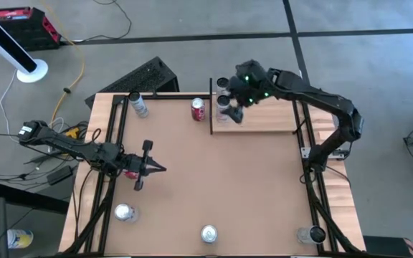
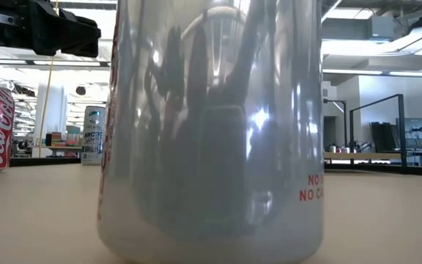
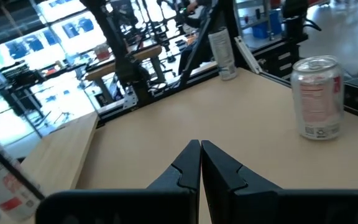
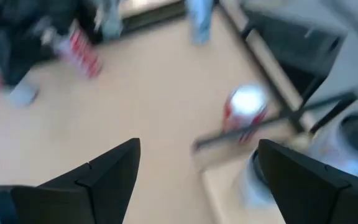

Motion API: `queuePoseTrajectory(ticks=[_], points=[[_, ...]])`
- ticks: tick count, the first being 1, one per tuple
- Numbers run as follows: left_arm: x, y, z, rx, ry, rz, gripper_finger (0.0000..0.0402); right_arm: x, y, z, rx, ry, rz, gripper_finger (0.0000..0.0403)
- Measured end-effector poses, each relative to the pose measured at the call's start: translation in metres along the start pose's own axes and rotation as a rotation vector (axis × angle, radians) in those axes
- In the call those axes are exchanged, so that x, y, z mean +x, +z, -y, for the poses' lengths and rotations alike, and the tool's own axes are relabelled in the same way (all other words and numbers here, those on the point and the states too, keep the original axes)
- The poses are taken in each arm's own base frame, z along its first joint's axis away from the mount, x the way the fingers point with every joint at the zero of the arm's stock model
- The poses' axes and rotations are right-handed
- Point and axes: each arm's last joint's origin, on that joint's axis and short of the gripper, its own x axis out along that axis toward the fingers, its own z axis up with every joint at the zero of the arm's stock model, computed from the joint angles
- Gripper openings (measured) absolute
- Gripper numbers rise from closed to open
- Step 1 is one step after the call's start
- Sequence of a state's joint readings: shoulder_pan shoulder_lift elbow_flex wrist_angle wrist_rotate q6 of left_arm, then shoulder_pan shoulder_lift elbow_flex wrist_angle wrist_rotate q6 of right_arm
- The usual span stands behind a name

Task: Place canned beverage on shelf
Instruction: Put the bottom white-blue soda can on the shelf

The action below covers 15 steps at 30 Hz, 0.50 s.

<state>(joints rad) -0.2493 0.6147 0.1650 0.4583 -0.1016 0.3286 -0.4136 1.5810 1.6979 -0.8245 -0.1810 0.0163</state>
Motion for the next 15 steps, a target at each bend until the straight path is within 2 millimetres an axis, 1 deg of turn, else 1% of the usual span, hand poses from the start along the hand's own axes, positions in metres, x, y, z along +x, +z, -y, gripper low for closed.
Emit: queuePoseTrajectory(ticks=[3, 6, 9, 12, 15], points=[[0.0, 0.0, -0.001, -0.011, 0.017, -0.005, 0.0, -0.006, -0.012, -0.019, -0.011, 0.036, -0.144, 0.0347], [0.0, 0.0, -0.001, -0.018, 0.018, -0.005, 0.0, -0.008, -0.032, -0.036, -0.014, 0.038, -0.254, 0.0345], [0.0, 0.0, 0.0, -0.027, 0.015, -0.005, 0.0, -0.016, -0.057, -0.05, 0.012, 0.009, -0.325, 0.0338], [0.0, -0.001, 0.0, -0.028, 0.013, -0.012, 0.0, -0.034, -0.079, -0.065, 0.106, -0.005, -0.318, 0.0328], [0.0, -0.001, 0.0, -0.026, 0.012, -0.016, 0.0, -0.054, -0.102, -0.084, 0.29, 0.019, -0.326, 0.0324]])
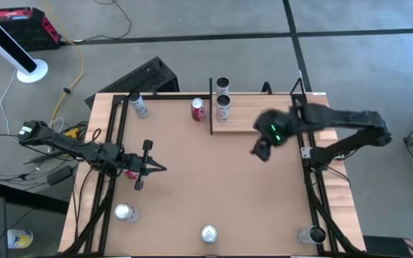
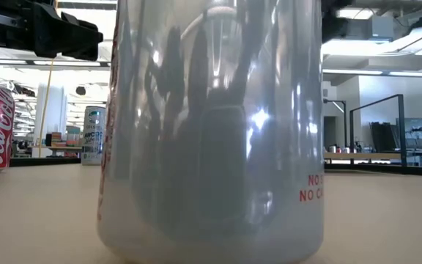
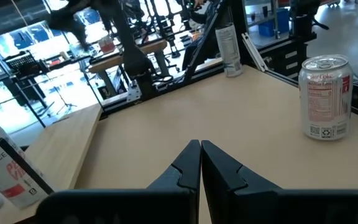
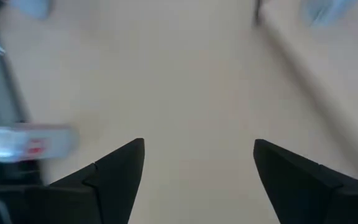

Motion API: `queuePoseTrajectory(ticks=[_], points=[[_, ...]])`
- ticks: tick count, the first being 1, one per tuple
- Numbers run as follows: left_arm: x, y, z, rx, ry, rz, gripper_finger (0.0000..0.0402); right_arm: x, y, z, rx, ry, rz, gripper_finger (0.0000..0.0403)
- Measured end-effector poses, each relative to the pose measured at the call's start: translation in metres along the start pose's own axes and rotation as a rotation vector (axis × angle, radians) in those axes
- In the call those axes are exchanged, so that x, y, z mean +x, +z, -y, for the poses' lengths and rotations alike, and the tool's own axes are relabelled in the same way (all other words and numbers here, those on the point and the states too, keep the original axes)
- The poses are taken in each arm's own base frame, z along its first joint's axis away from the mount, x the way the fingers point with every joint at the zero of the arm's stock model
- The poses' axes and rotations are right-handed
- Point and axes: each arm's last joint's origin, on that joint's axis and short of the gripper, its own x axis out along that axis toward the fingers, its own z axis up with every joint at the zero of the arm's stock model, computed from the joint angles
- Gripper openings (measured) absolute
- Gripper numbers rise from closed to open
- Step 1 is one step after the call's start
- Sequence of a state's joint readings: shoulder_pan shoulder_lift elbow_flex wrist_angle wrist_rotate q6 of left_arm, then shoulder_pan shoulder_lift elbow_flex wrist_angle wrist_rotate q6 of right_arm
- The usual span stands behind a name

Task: Place canned beverage on shelf
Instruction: Put the bottom white-blue soda can on the shelf

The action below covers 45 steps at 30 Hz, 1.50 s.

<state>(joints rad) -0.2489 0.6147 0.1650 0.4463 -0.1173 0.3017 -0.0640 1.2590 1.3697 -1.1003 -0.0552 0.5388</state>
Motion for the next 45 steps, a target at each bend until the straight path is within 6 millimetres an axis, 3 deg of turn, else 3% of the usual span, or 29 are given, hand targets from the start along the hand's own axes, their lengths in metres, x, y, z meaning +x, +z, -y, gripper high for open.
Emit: queuePoseTrajectory(ticks=[8, 14, 18, 27, 31, 34, 45], points=[[0.0, 0.002, -0.001, 0.007, 0.007, 0.016, 0.0, -0.011, -0.081, -0.053, 0.417, 0.157, -0.268, 0.0324], [0.0, 0.001, 0.0, 0.007, 0.005, 0.015, 0.0, -0.013, -0.126, -0.084, 0.507, 0.103, -0.428, 0.0324], [0.0, 0.002, 0.0, 0.041, 0.006, 0.016, 0.0, -0.012, -0.148, -0.092, 0.598, 0.001, -0.528, 0.0324], [0.0, 0.004, -0.002, 0.108, 0.038, 0.029, 0.0, -0.012, -0.168, -0.1, 0.84, -0.159, -0.684, 0.0324], [0.0, 0.004, -0.002, 0.137, 0.039, 0.029, 0.0, -0.01, -0.18, -0.108, 0.905, -0.257, -0.853, 0.0324], [0.0, 0.004, -0.002, 0.144, 0.039, 0.029, 0.0, -0.007, -0.184, -0.114, 0.9, -0.283, -0.952, 0.0324], [0.0, 0.007, -0.003, 0.208, 0.058, 0.063, 0.0, 0.008, -0.202, -0.127, 0.802, -0.356, -1.05, 0.0324]])
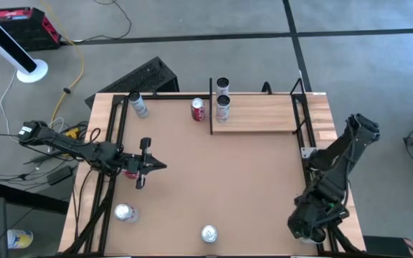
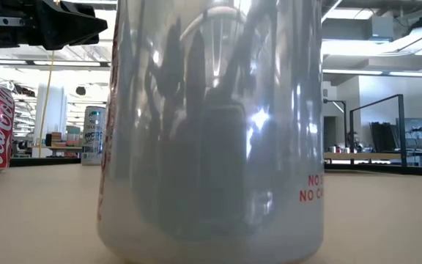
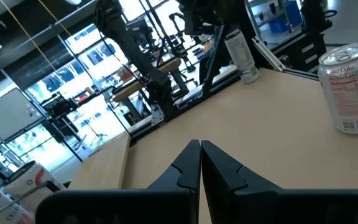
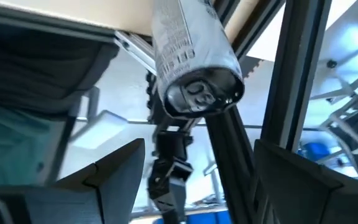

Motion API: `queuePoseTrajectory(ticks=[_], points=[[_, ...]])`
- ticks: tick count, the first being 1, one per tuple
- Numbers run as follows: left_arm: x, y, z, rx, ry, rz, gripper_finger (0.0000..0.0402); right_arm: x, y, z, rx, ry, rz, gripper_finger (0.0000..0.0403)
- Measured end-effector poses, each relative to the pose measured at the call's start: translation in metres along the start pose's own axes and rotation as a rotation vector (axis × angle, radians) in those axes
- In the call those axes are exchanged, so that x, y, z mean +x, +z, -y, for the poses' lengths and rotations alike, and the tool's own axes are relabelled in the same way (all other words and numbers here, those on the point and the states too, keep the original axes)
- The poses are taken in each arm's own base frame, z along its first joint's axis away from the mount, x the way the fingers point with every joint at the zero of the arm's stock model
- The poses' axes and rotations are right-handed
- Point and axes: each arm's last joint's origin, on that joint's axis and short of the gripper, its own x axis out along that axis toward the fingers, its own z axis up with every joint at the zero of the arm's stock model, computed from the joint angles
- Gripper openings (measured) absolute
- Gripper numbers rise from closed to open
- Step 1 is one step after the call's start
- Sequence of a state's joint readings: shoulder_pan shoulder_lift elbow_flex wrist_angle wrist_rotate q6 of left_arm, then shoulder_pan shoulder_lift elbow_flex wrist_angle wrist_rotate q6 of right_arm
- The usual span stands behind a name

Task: Place canned beverage on shelf
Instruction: Put the bottom white-blue soda can on the shelf

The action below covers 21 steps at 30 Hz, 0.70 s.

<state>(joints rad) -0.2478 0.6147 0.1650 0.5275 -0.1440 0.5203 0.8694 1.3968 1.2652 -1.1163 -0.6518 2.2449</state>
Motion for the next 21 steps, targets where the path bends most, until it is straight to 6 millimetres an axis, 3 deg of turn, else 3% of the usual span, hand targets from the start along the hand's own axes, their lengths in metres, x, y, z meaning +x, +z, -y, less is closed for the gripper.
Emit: queuePoseTrajectory(ticks=[9, 15, 21], points=[[0.0, 0.0, 0.0, 0.015, 0.001, 0.002, 0.0, 0.015, -0.008, 0.008, -0.055, -0.002, 0.101, 0.0327], [0.0, 0.0, 0.0, -0.006, 0.0, -0.001, 0.0, 0.016, -0.006, 0.011, -0.06, -0.009, 0.137, 0.0328], [0.0, -0.002, 0.001, -0.026, -0.009, -0.016, 0.0, 0.03, 0.003, 0.006, -0.087, 0.009, 0.124, 0.0328]])
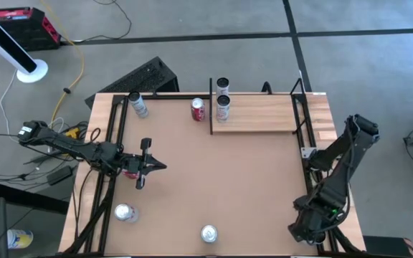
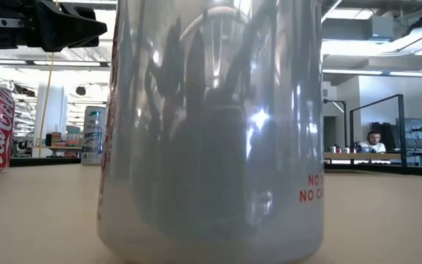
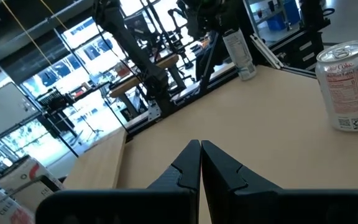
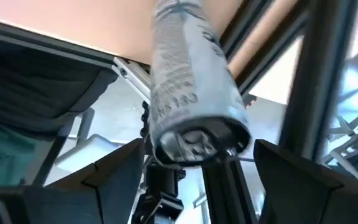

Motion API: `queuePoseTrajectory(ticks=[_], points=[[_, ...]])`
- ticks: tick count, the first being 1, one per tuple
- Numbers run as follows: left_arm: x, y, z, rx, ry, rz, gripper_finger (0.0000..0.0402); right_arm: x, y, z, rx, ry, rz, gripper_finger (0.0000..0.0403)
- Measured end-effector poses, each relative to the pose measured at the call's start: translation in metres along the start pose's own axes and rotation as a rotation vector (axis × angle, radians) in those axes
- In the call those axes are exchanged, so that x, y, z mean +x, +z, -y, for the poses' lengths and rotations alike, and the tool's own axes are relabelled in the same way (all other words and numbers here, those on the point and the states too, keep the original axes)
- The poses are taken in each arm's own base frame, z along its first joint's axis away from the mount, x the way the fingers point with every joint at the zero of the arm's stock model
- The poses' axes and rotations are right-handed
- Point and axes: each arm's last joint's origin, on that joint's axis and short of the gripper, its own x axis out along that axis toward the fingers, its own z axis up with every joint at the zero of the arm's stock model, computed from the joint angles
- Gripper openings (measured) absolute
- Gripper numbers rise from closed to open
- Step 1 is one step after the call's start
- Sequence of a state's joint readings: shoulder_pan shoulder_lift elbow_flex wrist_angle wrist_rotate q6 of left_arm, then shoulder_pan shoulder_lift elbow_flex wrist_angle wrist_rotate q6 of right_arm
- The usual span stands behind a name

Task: Place canned beverage on shelf
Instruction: Put the bottom white-blue soda can on the shelf

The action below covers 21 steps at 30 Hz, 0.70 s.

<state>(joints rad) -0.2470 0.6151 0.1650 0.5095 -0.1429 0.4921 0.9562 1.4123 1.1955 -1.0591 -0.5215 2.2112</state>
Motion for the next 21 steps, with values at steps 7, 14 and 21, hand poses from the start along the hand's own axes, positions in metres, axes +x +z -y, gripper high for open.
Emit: queuePoseTrajectory(ticks=[7, 14, 21], points=[[0.0, -0.0004, 0.0003, -0.033, -0.004, -0.004, 0.0, 0.0106, 0.0043, -0.0013, -0.032, -0.024, -0.066, 0.0328], [0.0, -0.0004, 0.0003, -0.056, -0.005, -0.004, 0.0, 0.0107, 0.0044, -0.0013, -0.032, -0.023, -0.064, 0.0327], [0.0, -0.0005, 0.0005, -0.059, -0.009, -0.003, 0.0, 0.0105, 0.0045, -0.001, -0.03, -0.032, -0.073, 0.0327]])
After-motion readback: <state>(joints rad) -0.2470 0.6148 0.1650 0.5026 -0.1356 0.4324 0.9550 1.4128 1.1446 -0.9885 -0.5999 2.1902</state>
